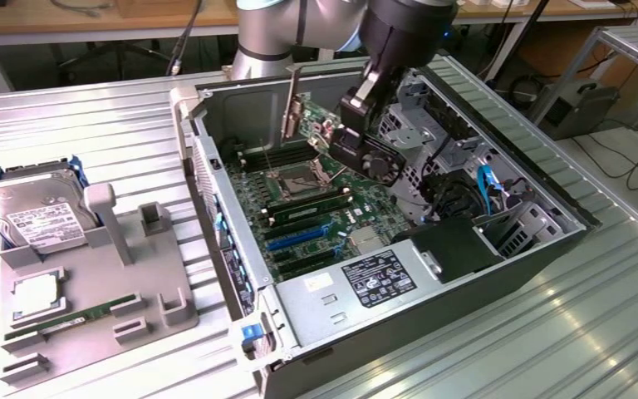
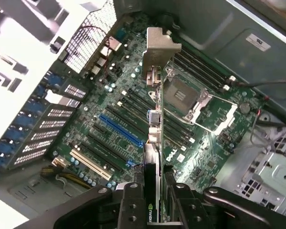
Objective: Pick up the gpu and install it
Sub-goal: 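Insert the gpu into the slot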
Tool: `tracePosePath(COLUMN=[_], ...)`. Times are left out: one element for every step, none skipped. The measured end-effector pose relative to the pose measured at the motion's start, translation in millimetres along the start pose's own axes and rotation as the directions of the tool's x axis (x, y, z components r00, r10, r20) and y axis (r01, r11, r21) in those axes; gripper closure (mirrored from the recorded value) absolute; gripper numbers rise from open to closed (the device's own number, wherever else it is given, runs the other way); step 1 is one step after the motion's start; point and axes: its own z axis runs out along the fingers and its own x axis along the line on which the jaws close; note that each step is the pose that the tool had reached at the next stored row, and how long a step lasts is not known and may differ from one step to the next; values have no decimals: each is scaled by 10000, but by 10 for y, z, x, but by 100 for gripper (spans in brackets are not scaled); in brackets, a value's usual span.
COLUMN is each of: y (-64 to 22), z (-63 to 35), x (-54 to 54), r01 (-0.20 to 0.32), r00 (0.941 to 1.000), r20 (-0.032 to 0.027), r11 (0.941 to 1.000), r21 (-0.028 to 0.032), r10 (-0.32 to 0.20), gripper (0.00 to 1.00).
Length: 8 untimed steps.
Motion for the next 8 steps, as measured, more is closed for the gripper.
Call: tracePosePath(y=[0, 0, -1, -1, -2, -2, -2, -3], z=[3, 7, 11, 17, 23, 26, 28, 30], x=[0, 0, 0, 0, 1, 1, 1, 1], r01=[197, 424, 676, 1035, 1447, 1641, 1789, 1992], r00=[9998, 9991, 9977, 9946, 9894, 9864, 9838, 9799], r20=[-7, -17, -31, -49, -71, -82, -89, -103], r11=[9998, 9991, 9977, 9946, 9894, 9864, 9838, 9799], r21=[-18, -35, -52, -76, -103, -116, -125, -135], r10=[-197, -424, -676, -1036, -1448, -1642, -1790, -1994], gripper=[74, 74, 74, 74, 74, 74, 74, 74])
